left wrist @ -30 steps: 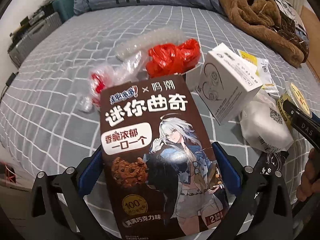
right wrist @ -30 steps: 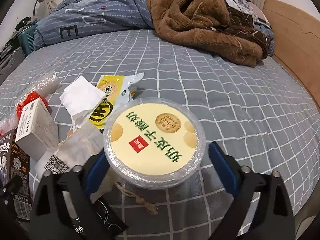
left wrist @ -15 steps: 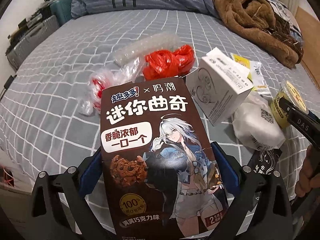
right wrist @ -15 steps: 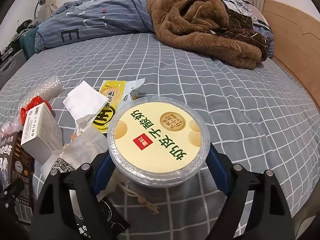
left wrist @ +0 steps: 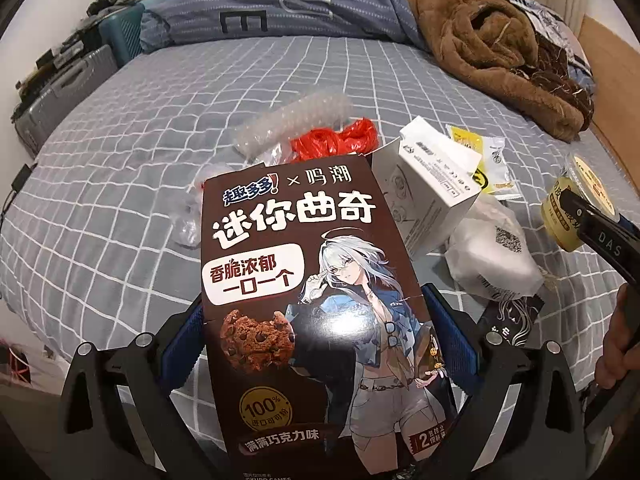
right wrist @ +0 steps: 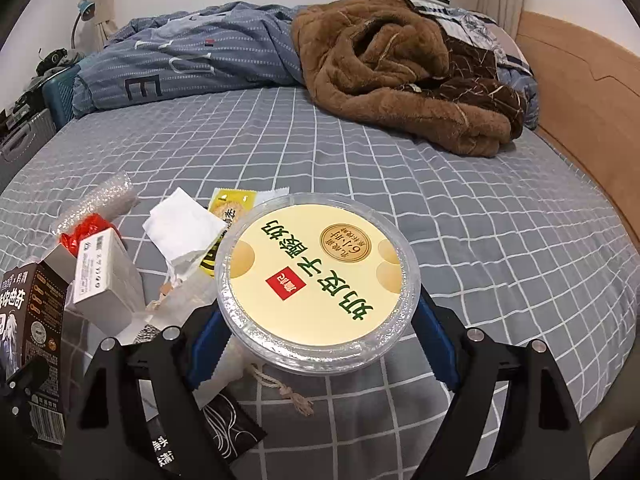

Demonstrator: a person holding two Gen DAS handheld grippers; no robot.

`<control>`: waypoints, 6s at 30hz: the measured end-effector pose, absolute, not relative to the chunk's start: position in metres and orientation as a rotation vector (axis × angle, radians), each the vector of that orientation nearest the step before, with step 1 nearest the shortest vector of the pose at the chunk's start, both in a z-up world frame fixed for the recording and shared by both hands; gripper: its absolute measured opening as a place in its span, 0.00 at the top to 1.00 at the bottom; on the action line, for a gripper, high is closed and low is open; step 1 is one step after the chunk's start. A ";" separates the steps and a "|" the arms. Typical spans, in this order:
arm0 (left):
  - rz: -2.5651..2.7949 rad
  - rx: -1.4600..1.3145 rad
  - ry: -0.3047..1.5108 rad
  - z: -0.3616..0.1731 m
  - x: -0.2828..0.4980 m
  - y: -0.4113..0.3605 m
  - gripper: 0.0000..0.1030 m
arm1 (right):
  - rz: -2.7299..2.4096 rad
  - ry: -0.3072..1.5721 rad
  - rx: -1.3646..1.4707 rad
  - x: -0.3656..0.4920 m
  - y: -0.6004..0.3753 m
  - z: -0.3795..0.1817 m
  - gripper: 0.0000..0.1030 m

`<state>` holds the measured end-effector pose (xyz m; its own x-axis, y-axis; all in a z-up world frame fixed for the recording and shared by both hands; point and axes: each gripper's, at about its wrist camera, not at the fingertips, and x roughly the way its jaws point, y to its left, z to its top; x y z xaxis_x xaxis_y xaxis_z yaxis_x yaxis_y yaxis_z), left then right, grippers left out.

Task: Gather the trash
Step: 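Lift the cookie box and tub and carry both toward the floor bin, then open the right tool to drop the yellow-lidded tub into the bin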

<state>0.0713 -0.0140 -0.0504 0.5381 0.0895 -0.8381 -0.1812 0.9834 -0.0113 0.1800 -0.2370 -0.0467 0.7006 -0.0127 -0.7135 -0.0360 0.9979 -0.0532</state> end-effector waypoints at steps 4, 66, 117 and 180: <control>0.157 -0.106 0.972 -0.043 0.068 -0.011 0.07 | 0.013 0.779 -0.069 0.173 -0.236 -0.040 0.23; 0.118 -0.087 0.851 0.020 -0.041 0.013 0.07 | 0.089 0.668 -0.057 0.033 -0.207 0.029 0.23; 0.125 -0.078 1.001 -0.061 -0.177 0.010 0.07 | 0.179 0.897 -0.065 -0.114 -0.176 -0.065 0.23; -0.013 -0.024 1.273 -0.214 -0.127 -0.020 0.07 | 0.085 1.102 -0.055 -0.085 -0.225 -0.156 0.07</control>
<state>-0.1271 -0.0196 -0.2141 0.2931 -0.0235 -0.9558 -0.0037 0.9997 -0.0257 -0.0847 -0.2254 -0.1561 0.4487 0.0412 -0.8928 -0.0960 0.9954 -0.0023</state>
